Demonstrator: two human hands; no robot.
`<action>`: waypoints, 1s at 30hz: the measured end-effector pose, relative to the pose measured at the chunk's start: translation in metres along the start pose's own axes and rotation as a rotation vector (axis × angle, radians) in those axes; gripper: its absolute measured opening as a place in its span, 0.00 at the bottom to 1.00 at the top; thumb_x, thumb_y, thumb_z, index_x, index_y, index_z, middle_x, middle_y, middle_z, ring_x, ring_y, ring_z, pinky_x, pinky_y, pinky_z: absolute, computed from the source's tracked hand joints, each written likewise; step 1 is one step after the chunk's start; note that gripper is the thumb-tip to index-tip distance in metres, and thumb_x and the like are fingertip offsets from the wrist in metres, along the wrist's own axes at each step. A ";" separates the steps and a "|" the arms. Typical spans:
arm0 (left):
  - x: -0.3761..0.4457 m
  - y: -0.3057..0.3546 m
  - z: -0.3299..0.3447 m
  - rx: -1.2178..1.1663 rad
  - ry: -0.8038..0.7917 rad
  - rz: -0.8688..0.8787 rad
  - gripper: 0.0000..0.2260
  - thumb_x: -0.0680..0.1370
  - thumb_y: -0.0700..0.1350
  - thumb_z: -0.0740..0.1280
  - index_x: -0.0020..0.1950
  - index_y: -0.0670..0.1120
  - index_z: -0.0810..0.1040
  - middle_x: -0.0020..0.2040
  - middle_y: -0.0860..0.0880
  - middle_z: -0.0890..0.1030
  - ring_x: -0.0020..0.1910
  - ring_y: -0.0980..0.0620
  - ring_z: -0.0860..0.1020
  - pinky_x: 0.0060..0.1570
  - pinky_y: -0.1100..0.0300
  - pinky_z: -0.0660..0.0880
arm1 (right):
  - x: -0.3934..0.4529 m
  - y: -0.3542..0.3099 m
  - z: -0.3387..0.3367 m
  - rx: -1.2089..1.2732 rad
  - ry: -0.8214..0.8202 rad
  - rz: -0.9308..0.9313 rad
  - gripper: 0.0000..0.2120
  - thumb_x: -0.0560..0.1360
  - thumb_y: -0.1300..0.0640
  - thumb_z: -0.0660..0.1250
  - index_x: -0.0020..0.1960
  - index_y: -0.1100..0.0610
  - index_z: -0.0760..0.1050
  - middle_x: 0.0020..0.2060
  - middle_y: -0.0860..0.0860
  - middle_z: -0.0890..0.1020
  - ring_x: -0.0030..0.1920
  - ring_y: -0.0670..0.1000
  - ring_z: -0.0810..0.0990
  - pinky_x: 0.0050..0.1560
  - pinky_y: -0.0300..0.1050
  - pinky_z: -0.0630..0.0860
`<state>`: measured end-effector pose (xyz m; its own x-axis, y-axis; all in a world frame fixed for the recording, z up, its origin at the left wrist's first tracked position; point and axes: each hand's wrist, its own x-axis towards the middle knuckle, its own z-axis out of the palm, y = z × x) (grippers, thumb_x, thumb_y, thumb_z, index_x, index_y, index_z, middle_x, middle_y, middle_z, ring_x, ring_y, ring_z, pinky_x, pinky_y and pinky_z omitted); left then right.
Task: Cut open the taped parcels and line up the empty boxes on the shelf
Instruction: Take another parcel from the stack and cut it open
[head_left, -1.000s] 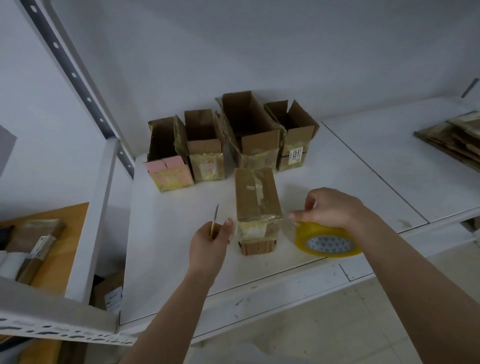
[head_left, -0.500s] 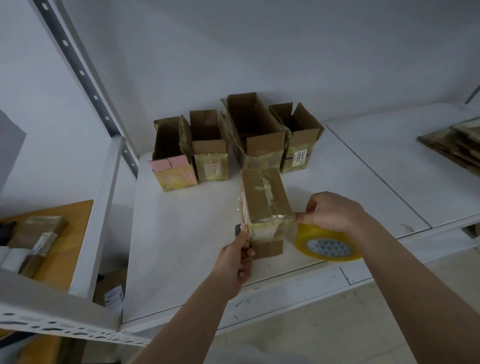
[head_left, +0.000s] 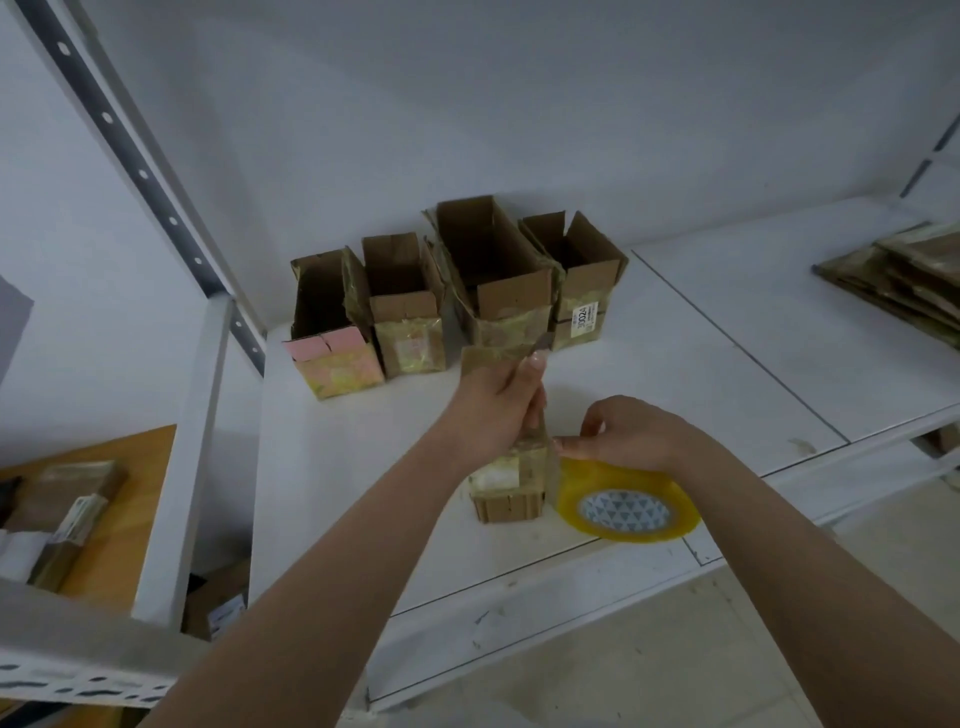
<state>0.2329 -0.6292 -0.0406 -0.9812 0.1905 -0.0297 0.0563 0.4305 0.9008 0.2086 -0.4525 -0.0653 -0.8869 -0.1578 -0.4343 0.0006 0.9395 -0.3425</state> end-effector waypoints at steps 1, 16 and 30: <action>0.005 -0.002 0.005 -0.020 -0.029 -0.018 0.23 0.84 0.55 0.53 0.34 0.46 0.73 0.29 0.51 0.76 0.26 0.55 0.71 0.31 0.61 0.68 | -0.001 0.002 -0.002 0.034 -0.008 -0.015 0.28 0.73 0.32 0.64 0.55 0.57 0.79 0.52 0.52 0.81 0.51 0.50 0.79 0.56 0.49 0.77; 0.013 -0.034 0.007 0.196 0.195 0.012 0.27 0.84 0.55 0.54 0.29 0.44 0.74 0.26 0.52 0.77 0.24 0.61 0.73 0.32 0.65 0.68 | -0.005 0.012 -0.014 0.042 -0.138 0.009 0.18 0.76 0.43 0.69 0.60 0.51 0.76 0.60 0.50 0.75 0.53 0.50 0.74 0.46 0.42 0.71; 0.005 -0.026 0.001 0.346 -0.178 0.155 0.16 0.84 0.54 0.54 0.41 0.49 0.72 0.33 0.53 0.77 0.34 0.56 0.75 0.41 0.58 0.72 | -0.025 0.032 -0.021 0.045 -0.135 -0.035 0.18 0.80 0.43 0.62 0.65 0.48 0.78 0.64 0.48 0.77 0.61 0.50 0.75 0.56 0.43 0.67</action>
<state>0.2271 -0.6385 -0.0649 -0.9109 0.4126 -0.0067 0.2891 0.6498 0.7030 0.2208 -0.4119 -0.0481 -0.8164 -0.2328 -0.5285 -0.0060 0.9185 -0.3953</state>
